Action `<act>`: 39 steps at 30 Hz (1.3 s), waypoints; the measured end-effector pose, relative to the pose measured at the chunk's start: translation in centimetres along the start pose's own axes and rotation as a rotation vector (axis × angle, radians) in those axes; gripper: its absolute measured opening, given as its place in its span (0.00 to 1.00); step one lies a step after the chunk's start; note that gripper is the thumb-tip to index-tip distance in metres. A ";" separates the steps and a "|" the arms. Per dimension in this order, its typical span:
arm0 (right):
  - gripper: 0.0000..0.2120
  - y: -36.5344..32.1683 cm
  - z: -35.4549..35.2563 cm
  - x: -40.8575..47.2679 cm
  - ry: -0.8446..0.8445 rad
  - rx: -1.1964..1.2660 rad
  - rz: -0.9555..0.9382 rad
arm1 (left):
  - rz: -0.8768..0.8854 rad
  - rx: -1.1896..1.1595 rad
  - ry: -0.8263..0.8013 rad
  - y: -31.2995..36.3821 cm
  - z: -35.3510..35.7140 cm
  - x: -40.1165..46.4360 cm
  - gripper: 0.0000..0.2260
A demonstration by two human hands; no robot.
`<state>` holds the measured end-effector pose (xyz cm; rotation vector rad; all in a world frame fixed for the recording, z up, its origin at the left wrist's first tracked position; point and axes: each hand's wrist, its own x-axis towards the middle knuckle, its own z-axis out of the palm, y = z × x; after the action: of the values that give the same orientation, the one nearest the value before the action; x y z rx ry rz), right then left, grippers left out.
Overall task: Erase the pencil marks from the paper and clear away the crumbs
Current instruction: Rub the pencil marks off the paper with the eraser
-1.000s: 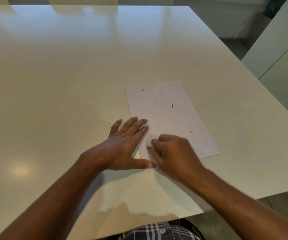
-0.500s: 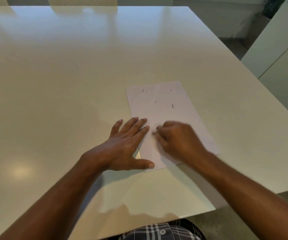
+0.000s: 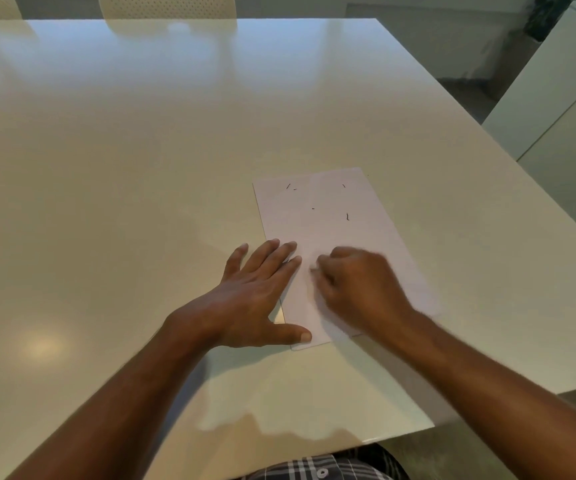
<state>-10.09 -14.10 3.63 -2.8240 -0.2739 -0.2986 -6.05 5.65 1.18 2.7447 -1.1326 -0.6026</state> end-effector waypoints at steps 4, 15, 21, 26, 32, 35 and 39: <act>0.13 -1.4 0.1 -2.0 -0.103 0.055 -0.093 | 0.005 0.000 0.004 0.0 0.0 0.0 0.49; 0.12 -0.1 -0.4 -3.4 -0.086 0.041 -0.008 | -0.010 0.037 -0.013 -0.1 0.1 0.2 0.50; 0.11 1.9 -0.8 -2.8 0.048 -0.015 0.110 | -0.010 0.035 -0.004 -0.2 0.2 0.2 0.50; 0.11 1.5 -0.5 -3.6 -0.015 0.009 0.041 | -0.014 0.036 -0.010 -0.1 0.1 0.1 0.49; 0.10 0.5 -0.6 -4.1 0.006 0.022 0.043 | -0.015 0.038 -0.023 0.0 0.0 0.0 0.49; 0.10 -0.2 -0.6 -4.9 -0.073 0.048 -0.031 | -0.009 0.046 -0.015 -0.1 0.0 0.0 0.50; 0.12 4.9 -1.2 -2.2 0.113 -0.105 0.188 | -0.011 0.029 -0.016 -0.1 -0.1 0.0 0.49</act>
<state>-11.38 -19.43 2.92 -2.8944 0.0331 -0.4394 -6.01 5.70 1.24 2.7772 -1.1395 -0.6151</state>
